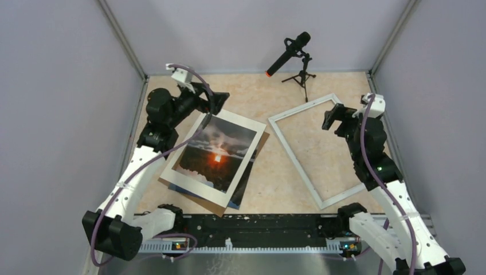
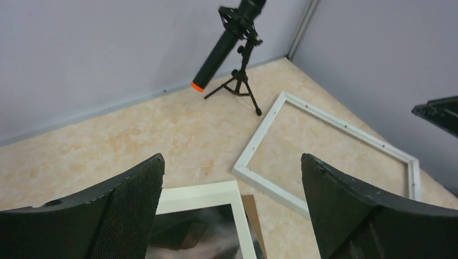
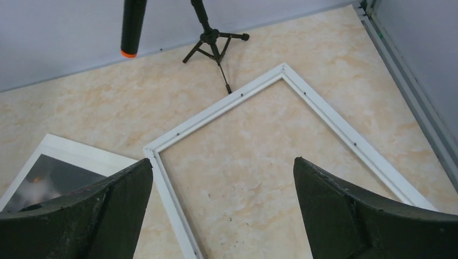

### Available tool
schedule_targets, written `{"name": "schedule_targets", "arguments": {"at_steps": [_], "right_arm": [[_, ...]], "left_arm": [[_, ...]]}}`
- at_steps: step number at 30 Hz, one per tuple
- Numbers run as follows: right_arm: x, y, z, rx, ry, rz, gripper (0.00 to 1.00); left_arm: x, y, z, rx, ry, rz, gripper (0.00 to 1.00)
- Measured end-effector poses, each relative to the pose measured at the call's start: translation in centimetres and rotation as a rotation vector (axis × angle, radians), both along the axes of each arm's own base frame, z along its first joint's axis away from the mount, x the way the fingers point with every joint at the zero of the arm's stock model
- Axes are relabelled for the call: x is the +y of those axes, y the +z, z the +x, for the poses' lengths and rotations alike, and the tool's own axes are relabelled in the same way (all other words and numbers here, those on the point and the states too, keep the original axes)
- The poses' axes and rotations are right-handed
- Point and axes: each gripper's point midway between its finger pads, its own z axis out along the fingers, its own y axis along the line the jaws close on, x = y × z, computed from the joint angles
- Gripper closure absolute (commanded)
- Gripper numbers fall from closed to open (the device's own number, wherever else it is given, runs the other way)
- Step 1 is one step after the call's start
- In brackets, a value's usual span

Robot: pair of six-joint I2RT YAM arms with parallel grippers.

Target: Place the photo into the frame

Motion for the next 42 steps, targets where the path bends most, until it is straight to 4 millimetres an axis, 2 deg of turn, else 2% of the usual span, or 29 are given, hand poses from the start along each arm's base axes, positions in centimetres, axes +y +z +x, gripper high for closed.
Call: {"name": "schedule_targets", "arguments": {"at_steps": [4,6,7,9,12,14,19,21,24,27,30,33,37,42], "right_arm": [[0.4,-1.9,1.1,0.065,-0.016,0.029,0.01],[1.5,-3.3,1.8,0.113,0.014,0.057,0.01],[2.7,-4.9,2.4,0.172,0.049,0.092,0.01],[3.7,-6.1,2.7,0.216,0.077,0.122,0.01],[6.8,-8.8,3.1,0.321,0.166,0.212,0.01],[9.7,-10.5,3.0,0.37,0.248,0.284,0.01],[17.9,-15.1,0.2,0.523,0.464,0.43,0.01],[20.7,-16.5,-1.0,0.585,0.525,0.474,0.03],[24.5,-17.8,-2.9,0.639,0.605,0.543,0.07],[27.2,-18.3,-4.6,0.674,0.663,0.612,0.13],[29.1,-18.8,-5.4,0.698,0.69,0.682,0.21],[30.6,-19.7,-6.4,0.739,0.706,0.743,0.26],[32.2,-20.2,-7.6,0.778,0.734,0.8,0.31],[33.8,-20.2,-9.3,0.804,0.775,0.825,0.31]], "left_arm": [[-3.0,-2.9,-0.9,0.048,-0.051,0.1,0.02],[-3.1,-4.2,-0.9,0.071,-0.037,0.148,0.02],[-3.0,-4.7,-0.8,0.079,-0.017,0.17,0.02],[-2.6,-5.5,-0.5,0.086,0.025,0.199,0.02],[-1.9,-7.3,-0.1,0.122,0.091,0.224,0.02],[-1.3,-9.0,0.2,0.171,0.149,0.239,0.02],[0.0,-12.5,0.6,0.354,0.294,0.186,0.02],[0.5,-14.6,-0.1,0.445,0.324,0.164,0.02],[1.1,-19.0,-2.0,0.584,0.344,0.135,0.02],[2.0,-24.2,-5.3,0.753,0.354,0.137,0.02],[2.7,-27.5,-8.3,0.878,0.37,0.143,0.02],[2.8,-28.0,-10.0,0.926,0.364,0.104,0.02],[2.3,-28.3,-11.2,0.966,0.344,0.038,0.02],[2.4,-30.8,-13.2,1.078,0.361,0.019,0.02]]}}
